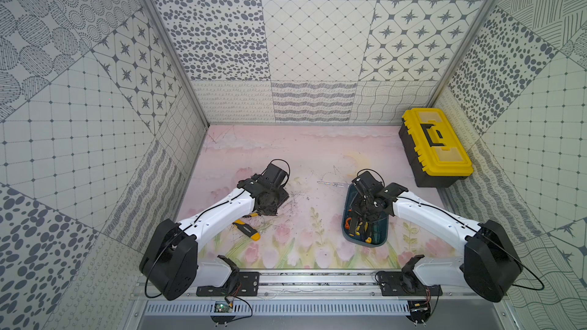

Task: Put the screwdriver on the desktop into the storage box
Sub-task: Place the screwdriver in the storage box, then pick up the screwdriver from the center of the board.

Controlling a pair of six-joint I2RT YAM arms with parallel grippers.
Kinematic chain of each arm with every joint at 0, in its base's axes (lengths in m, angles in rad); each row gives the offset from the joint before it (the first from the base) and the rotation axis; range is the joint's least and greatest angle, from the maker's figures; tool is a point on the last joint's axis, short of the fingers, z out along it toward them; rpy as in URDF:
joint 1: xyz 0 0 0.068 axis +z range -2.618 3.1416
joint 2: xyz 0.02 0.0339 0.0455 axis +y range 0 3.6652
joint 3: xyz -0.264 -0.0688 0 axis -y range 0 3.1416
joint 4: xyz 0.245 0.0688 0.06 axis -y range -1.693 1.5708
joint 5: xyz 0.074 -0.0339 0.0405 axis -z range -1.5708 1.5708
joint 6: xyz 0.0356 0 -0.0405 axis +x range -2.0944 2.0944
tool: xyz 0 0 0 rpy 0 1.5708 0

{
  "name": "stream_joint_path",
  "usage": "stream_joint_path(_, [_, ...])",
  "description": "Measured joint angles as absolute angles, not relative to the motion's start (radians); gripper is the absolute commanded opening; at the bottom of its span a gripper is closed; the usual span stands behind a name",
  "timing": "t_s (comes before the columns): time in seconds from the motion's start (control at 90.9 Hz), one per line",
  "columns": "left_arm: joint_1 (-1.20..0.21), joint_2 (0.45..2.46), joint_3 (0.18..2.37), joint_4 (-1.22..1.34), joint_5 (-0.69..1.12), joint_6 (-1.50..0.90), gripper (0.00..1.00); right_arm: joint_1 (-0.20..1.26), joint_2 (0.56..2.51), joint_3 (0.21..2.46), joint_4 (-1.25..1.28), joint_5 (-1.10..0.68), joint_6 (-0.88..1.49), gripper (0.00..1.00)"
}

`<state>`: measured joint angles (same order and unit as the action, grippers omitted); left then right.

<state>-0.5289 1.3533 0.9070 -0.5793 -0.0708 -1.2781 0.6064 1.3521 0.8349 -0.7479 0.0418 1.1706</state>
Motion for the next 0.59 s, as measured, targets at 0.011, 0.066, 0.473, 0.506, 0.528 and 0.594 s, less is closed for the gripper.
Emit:
stream_joint_path(0.011, [-0.529,1.351,0.906,-0.580,-0.071,-1.279,0.49,0.606,1.357,0.835,-0.746,0.043,1.172,0.35])
stream_joint_path(0.066, [-0.529,1.342,0.900,-0.580,-0.071,-1.279,0.49,0.604,1.374,0.836,-0.740,0.047,1.155,0.43])
stream_joint_path(0.473, [-0.513,1.280,0.870,-0.580,-0.091,-1.281,0.49,0.591,1.369,1.087,-0.797,0.121,0.667,0.54])
stream_joint_path(0.506, [-0.508,1.279,0.869,-0.580,-0.092,-1.280,0.49,0.590,1.396,1.137,-0.792,0.108,0.575,0.54])
stream_joint_path(0.528, [-0.506,1.279,0.868,-0.580,-0.093,-1.279,0.49,0.589,1.416,1.169,-0.792,0.100,0.519,0.54])
stream_joint_path(0.594, [-0.495,1.278,0.868,-0.580,-0.096,-1.277,0.49,0.588,1.497,1.263,-0.784,0.072,0.345,0.54])
